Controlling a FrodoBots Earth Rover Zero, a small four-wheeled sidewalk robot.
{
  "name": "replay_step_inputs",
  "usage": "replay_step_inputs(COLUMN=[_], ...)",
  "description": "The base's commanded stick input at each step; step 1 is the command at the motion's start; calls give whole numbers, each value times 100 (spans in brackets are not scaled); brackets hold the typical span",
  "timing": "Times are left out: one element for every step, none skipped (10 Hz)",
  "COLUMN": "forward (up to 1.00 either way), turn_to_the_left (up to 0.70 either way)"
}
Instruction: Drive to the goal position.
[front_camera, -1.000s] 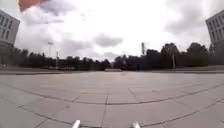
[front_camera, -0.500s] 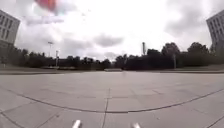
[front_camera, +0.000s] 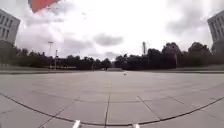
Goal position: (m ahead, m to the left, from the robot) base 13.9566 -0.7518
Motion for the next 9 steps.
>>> replay_step_inputs(forward=[70,70,70,70,70,70,70,70,70], turn_to_the_left=[0,0,0,0,0,0,0,0,0])
